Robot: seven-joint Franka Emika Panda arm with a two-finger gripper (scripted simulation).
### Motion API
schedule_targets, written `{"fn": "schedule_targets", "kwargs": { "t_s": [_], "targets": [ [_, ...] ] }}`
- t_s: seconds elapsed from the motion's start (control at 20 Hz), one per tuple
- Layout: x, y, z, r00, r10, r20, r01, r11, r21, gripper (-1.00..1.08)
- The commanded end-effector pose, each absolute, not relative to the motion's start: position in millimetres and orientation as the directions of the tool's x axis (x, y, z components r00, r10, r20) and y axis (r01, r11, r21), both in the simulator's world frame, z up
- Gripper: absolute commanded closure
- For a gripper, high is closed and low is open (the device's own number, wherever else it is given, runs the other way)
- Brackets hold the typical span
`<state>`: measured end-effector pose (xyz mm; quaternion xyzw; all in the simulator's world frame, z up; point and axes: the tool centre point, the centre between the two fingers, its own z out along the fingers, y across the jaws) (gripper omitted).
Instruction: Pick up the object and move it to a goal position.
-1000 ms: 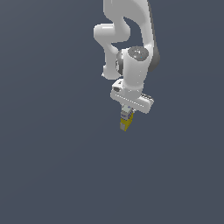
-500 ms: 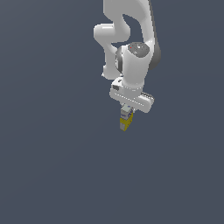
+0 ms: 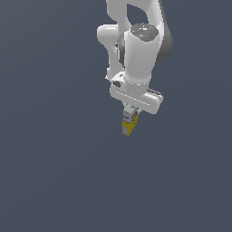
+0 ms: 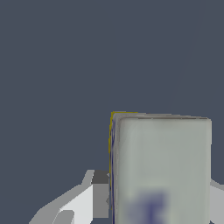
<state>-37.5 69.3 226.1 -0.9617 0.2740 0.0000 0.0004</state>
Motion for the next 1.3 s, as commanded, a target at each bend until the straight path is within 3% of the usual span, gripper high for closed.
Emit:
{"fn": "schedule_targets", "kwargs": {
  "t_s": [0.0, 0.65, 1.25],
  "targets": [
    [-26.7, 64.8, 245.3, 0.85, -0.527, 0.0, -0.527, -0.85, -0.001, 1.08],
    [25.9, 45.0, 331.1, 0.85, -0.527, 0.0, -0.527, -0.85, 0.0, 1.08],
    [49.3, 37.3, 365.8, 0.85, -0.527, 0.0, -0.527, -0.85, 0.0, 1.08]
  ]
}}
